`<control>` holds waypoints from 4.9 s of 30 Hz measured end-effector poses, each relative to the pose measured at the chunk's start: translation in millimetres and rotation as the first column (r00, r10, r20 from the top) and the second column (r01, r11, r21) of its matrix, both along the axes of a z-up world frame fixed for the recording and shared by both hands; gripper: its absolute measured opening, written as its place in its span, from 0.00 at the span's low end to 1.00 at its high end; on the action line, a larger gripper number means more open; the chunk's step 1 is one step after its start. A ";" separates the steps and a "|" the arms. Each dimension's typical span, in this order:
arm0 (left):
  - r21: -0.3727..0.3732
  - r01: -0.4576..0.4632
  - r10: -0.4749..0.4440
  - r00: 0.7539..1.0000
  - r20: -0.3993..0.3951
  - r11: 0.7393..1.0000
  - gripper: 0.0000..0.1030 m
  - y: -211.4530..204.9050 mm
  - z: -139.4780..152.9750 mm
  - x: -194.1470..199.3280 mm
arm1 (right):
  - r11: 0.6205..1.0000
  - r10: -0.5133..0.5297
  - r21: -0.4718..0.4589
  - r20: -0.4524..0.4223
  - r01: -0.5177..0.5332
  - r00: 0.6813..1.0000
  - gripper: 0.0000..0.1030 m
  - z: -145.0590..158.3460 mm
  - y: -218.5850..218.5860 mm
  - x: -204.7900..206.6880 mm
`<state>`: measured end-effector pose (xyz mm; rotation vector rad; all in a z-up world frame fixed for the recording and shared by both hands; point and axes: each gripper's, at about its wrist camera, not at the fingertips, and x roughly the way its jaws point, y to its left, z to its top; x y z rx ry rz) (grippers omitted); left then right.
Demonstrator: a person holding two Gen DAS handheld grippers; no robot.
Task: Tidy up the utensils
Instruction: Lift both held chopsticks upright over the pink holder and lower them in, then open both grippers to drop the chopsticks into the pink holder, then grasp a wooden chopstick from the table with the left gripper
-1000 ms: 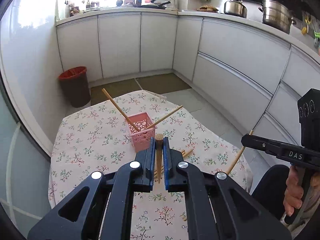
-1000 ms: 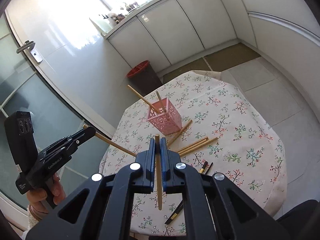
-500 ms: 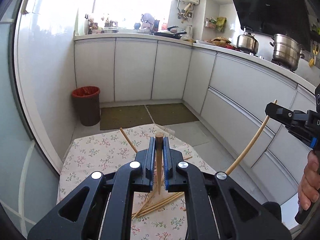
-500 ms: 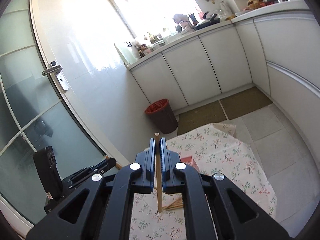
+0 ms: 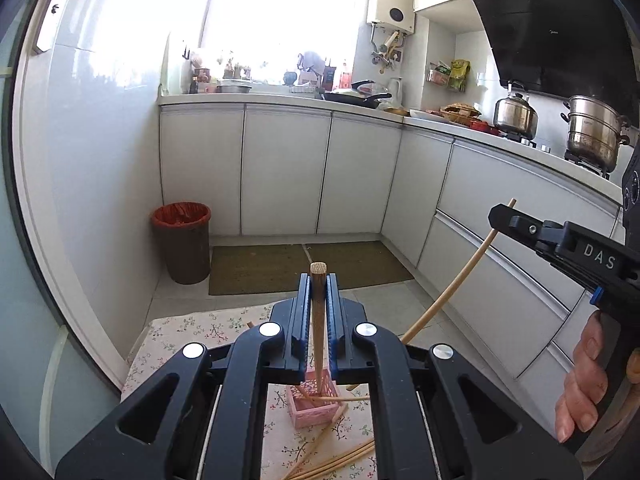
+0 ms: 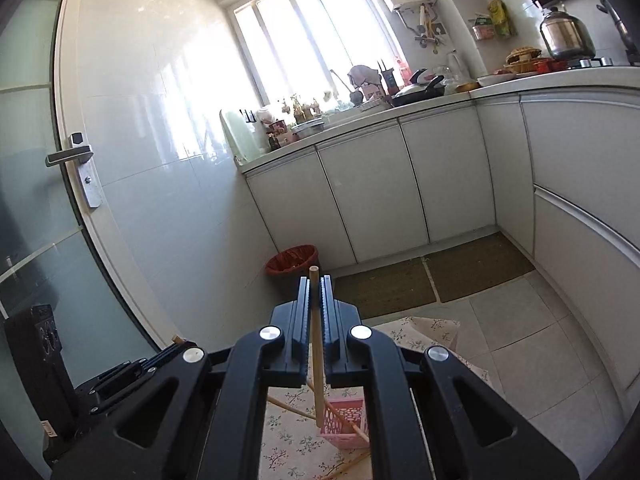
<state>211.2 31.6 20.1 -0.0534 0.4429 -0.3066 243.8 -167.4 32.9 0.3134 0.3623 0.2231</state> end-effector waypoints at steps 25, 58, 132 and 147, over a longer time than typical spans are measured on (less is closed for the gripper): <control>-0.098 -0.069 0.062 0.995 -0.075 0.993 0.23 23.9 -39.4 40.6 | 0.992 -0.009 -0.130 -0.068 0.001 0.998 0.05 -82.6 43.2 66.6; 0.094 -0.161 0.157 0.986 0.049 0.983 0.84 -14.9 -26.8 -16.3 | 0.976 -0.187 -0.114 -0.014 0.185 0.982 0.89 -65.4 12.1 -42.8; 0.173 0.390 -0.056 0.510 -0.858 0.905 0.18 -145.8 -316.2 114.1 | 0.937 -0.281 -0.097 -0.781 0.337 0.558 0.93 -315.9 -135.4 -62.4; 0.401 0.462 -0.078 0.727 -0.682 0.791 0.06 -167.5 -285.6 45.0 | 0.931 -0.221 -0.020 -0.825 0.364 0.521 0.93 -328.0 -129.4 -44.4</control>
